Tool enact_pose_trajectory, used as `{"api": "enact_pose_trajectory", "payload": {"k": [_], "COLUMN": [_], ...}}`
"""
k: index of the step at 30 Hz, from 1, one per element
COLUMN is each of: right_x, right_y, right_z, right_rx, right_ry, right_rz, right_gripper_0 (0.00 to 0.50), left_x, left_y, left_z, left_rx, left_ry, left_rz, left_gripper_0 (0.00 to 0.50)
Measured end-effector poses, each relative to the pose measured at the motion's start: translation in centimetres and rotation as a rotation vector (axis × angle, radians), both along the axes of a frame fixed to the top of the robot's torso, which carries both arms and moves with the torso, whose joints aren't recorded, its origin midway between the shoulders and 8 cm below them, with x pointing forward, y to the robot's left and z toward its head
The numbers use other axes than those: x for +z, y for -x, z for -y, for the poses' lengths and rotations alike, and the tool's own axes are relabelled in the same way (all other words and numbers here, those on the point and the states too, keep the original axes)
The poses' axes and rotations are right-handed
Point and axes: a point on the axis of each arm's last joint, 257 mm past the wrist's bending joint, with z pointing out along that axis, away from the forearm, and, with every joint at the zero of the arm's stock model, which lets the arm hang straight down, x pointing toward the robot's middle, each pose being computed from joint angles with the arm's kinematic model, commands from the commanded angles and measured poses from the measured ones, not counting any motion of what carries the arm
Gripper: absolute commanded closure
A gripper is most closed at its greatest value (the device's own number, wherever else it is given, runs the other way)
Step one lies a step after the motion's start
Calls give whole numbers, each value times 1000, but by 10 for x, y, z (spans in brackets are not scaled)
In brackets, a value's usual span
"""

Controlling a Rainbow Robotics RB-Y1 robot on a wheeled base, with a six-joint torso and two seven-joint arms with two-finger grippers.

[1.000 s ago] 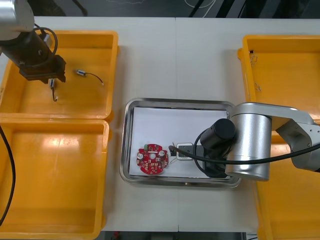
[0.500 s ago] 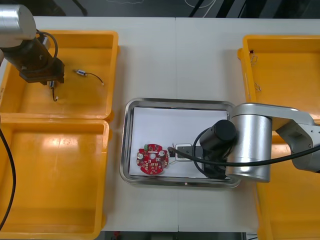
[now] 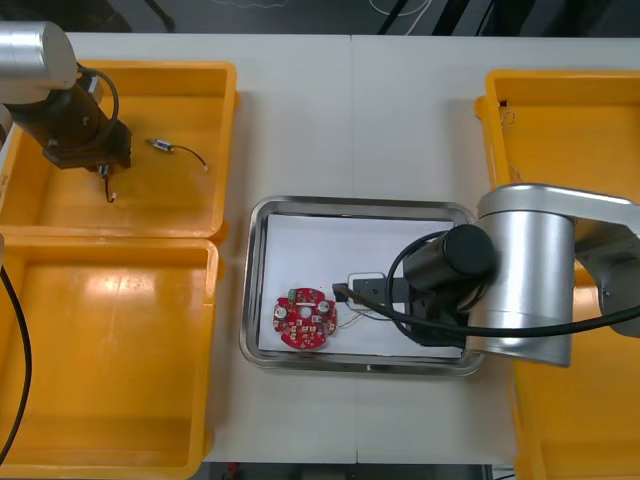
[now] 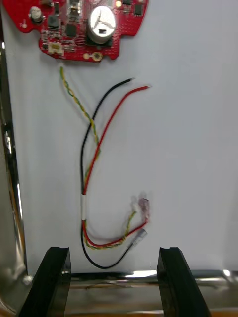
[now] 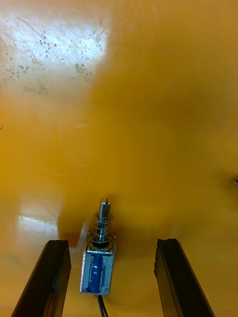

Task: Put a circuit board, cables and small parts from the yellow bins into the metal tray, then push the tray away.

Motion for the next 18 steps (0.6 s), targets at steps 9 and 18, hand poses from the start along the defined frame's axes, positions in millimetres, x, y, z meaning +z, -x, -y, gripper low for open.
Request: {"api": "enact_pose_trajectory", "payload": {"k": [9,18], "right_x": [50,102], "right_y": [-15,-26], "right_z": [28,57], "right_rx": [-136,-269], "right_ry": [3,-39], "right_rz": [6,2], "right_gripper_0": [0,0], "left_x": [-10,-10], "left_y": [4,5], "left_z": [-2,-1], "left_rx": [4,2], "left_ry": [6,10], "left_rz": [-12,-12], "left_gripper_0": [0,500]}}
